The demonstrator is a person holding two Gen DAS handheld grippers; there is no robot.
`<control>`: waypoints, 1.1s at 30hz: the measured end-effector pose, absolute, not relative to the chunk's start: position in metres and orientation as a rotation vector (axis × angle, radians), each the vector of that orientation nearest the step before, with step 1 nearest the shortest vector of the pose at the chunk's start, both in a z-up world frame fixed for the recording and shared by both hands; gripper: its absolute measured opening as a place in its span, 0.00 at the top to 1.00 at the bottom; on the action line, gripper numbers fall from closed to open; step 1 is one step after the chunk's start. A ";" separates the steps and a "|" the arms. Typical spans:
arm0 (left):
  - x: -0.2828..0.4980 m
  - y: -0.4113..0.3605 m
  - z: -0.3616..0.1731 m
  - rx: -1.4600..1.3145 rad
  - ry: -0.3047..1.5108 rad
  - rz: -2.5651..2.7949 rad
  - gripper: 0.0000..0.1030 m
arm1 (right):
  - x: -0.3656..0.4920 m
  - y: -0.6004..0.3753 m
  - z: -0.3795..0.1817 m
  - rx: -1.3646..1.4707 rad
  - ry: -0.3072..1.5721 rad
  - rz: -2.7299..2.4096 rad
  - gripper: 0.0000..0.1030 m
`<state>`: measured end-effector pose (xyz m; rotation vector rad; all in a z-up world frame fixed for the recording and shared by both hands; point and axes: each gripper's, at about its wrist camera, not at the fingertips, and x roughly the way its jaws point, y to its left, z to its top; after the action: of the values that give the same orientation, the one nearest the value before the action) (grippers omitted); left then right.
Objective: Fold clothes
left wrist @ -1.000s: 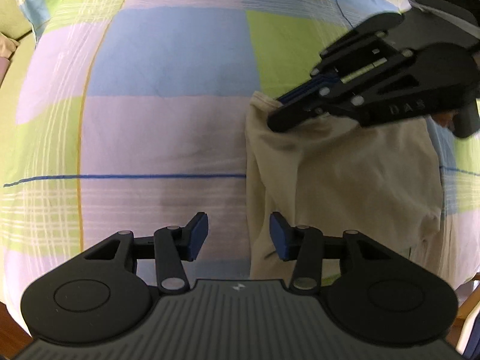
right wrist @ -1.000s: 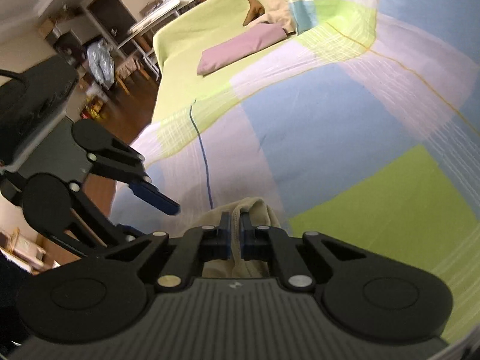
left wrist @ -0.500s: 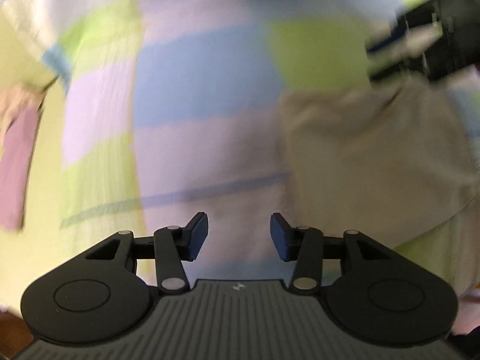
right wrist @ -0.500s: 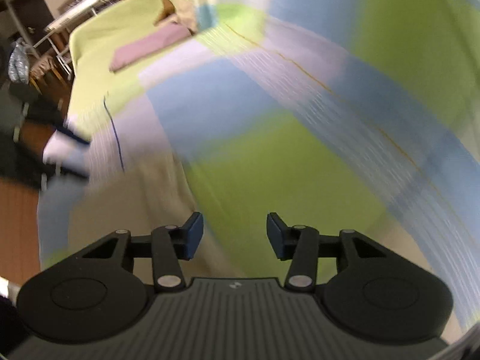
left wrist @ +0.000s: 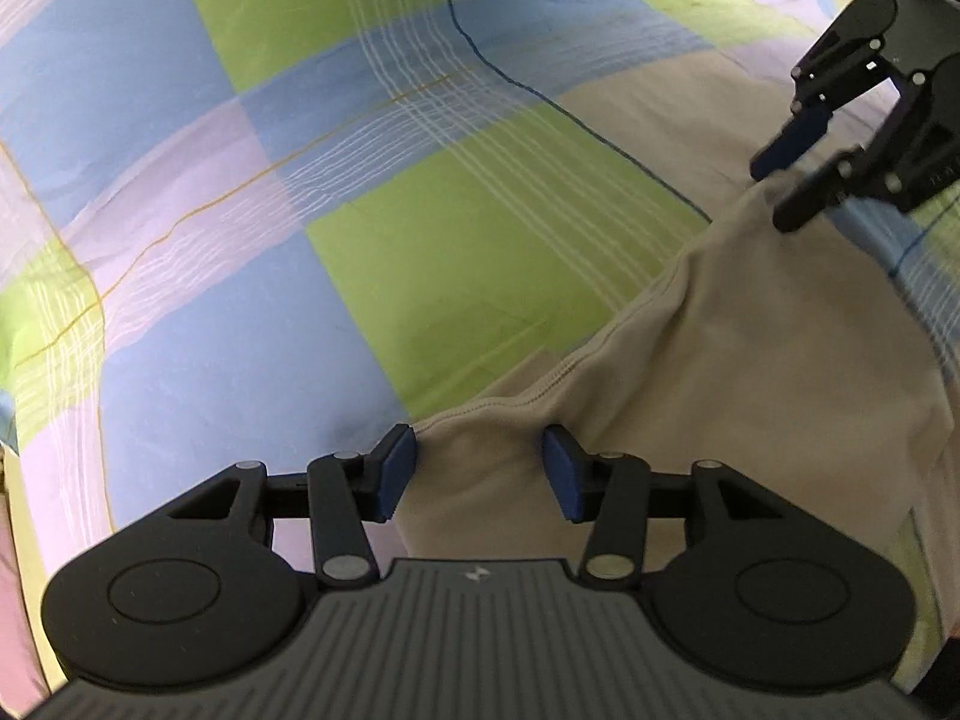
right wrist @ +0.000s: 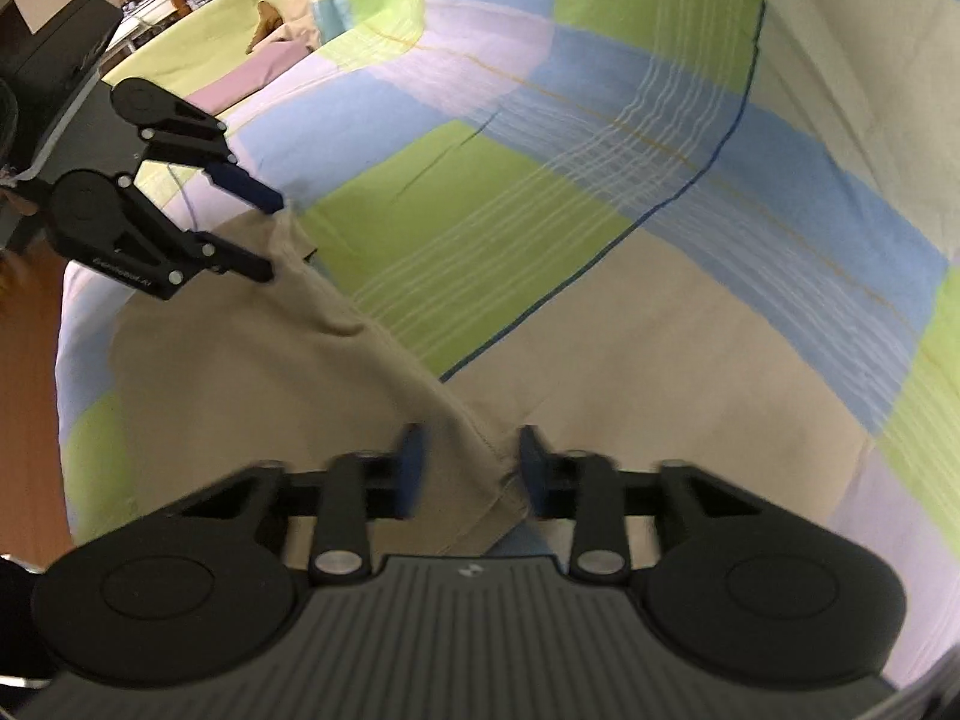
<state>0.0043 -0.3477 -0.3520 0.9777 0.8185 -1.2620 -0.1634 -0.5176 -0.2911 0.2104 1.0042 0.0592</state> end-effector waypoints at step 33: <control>0.003 -0.361 -0.356 0.940 0.797 -1.245 0.43 | -0.193 -0.513 -0.273 0.257 0.948 -0.030 0.99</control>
<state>0.0031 -0.3605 -0.3558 0.9401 0.7975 -1.2453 -0.1934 -0.5131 -0.2733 0.2574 0.9481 -0.0299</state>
